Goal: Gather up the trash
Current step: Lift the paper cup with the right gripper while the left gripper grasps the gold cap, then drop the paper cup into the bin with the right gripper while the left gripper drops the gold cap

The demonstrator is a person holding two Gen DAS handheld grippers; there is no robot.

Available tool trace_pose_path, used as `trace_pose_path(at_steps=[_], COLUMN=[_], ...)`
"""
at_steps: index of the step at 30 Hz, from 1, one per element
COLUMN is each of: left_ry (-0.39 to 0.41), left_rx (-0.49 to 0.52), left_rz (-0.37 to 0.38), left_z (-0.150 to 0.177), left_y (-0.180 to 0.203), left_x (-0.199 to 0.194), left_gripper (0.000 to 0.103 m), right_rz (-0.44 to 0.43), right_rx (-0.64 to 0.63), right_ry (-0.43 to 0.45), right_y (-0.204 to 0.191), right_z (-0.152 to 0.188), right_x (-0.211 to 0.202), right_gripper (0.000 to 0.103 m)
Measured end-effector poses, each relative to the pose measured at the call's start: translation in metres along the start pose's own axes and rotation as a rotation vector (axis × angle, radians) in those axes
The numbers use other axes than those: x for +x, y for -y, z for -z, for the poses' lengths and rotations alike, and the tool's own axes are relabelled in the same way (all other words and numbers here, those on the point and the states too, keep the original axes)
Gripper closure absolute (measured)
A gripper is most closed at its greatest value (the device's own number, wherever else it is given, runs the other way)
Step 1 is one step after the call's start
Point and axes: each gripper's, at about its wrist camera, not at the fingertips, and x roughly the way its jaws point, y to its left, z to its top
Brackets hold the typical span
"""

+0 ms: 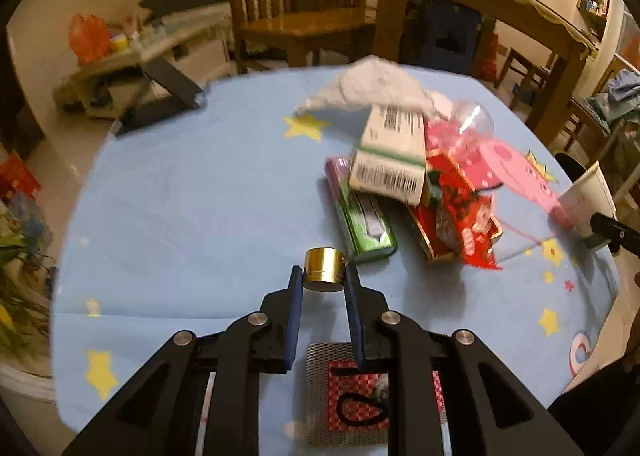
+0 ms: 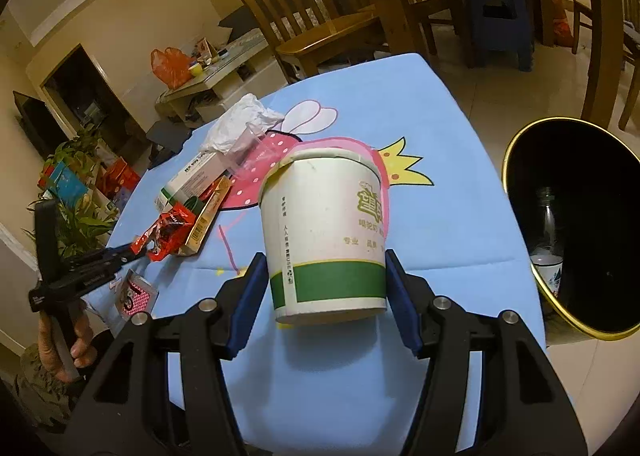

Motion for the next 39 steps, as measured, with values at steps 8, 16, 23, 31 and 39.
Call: trace_pose_path(at_steps=[8,16,23,31,39], left_ry=[0.092,0.164,0.161,0.138,0.092], left_rx=[-0.042,-0.040,0.012,0.138,0.255], left_rz=[-0.051,-0.027,0.052,0.164,0.261], left_z=[-0.009,-0.018,-0.029,-0.035,-0.040], left_y=[-0.001,0.020,0.068,0.156,0.241], left_x=[-0.040,-0.066,-0.063,-0.050,-0.023], left_gripper=[0.084,0.084,0.084,0.084,0.084], right_rz=[0.003,0.012,0.141,0.292,0.318], right_rx=[-0.005,0.024,0.109,0.257,0.364], right_ry=[0.026,0.046,0.186,0.290,0.262], right_y=[0.000,0.012,0.052,0.114,0.150], right_z=[0.000,0.000,-0.022,-0.041,-0.035], right_x=[-0.007,-0.017,-0.056,-0.078,-0.082], right_gripper=[0.046,0.046,0.046,0.046,0.038])
